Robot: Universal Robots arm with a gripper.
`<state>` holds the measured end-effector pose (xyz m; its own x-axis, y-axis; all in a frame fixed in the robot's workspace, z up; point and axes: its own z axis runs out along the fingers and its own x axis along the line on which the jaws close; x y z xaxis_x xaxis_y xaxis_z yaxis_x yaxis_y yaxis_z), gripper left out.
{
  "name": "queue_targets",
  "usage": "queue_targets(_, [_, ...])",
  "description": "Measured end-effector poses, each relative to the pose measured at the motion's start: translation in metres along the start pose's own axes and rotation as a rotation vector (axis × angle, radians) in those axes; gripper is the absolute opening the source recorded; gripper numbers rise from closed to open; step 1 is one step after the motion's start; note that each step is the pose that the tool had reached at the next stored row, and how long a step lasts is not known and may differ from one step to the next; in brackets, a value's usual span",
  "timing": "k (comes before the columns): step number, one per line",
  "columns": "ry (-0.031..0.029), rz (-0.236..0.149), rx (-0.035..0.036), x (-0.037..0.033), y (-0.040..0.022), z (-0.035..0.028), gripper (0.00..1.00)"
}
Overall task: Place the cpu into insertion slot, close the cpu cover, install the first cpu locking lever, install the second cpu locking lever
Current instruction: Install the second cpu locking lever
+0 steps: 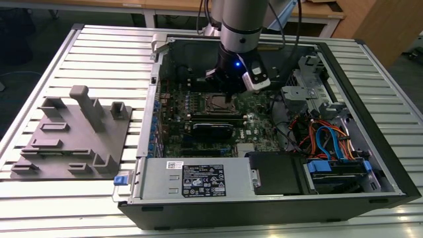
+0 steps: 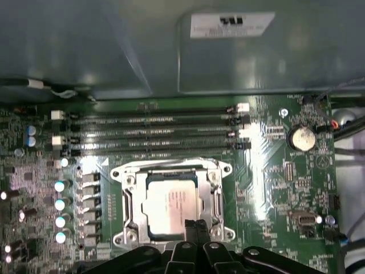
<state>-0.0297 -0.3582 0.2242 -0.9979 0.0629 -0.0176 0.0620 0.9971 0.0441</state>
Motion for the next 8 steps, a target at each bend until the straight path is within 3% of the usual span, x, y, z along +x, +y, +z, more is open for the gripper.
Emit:
queue_targets(5, [-0.0004,0.0,0.0062,-0.0004,-0.007,-0.0003,0.11])
queue_targets(8, [0.0,0.0,0.0068,-0.0005,-0.0078,-0.0009,0.11])
